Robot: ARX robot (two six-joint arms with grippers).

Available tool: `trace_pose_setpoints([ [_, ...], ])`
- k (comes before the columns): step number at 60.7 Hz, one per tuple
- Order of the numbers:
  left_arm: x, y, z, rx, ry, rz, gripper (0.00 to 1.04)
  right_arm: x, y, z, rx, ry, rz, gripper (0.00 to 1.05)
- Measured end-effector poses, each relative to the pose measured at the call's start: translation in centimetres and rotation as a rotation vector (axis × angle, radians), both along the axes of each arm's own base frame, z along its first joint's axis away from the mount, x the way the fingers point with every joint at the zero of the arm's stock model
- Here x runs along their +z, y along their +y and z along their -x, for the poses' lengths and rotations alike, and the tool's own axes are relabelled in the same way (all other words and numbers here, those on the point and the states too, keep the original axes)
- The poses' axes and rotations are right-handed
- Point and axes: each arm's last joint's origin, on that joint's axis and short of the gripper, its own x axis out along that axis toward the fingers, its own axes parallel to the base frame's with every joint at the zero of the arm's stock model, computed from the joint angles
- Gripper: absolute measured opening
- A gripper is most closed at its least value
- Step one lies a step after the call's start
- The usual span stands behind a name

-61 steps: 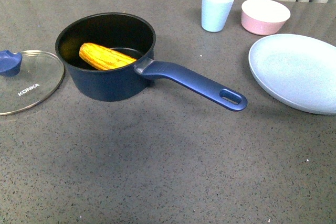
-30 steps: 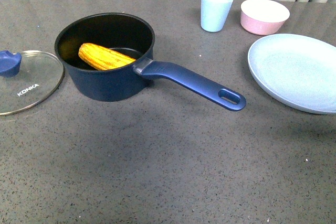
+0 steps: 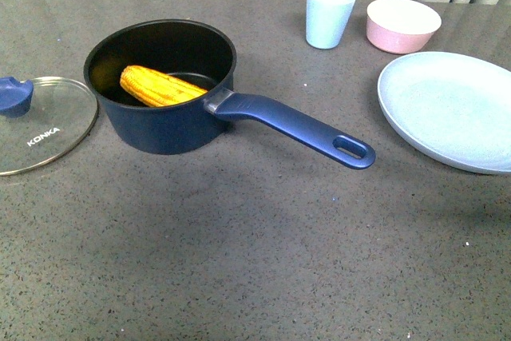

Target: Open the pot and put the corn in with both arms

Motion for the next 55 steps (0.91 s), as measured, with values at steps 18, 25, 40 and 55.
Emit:
trace_pose_setpoints([
  [18, 0.0, 0.0, 0.0, 0.000, 0.000, 0.000, 0.96, 0.0, 0.0, 0.6, 0.000, -0.001, 0.000, 0.02],
  [25, 0.0, 0.0, 0.0, 0.000, 0.000, 0.000, 0.96, -0.1, 0.0, 0.9, 0.000, 0.000, 0.000, 0.02],
  [40, 0.0, 0.0, 0.0, 0.000, 0.000, 0.000, 0.96, -0.3, 0.0, 2.0, 0.000, 0.006, 0.000, 0.02],
  [55, 0.0, 0.0, 0.0, 0.000, 0.000, 0.000, 0.96, -0.3, 0.0, 2.1, 0.000, 0.005, 0.000, 0.18],
])
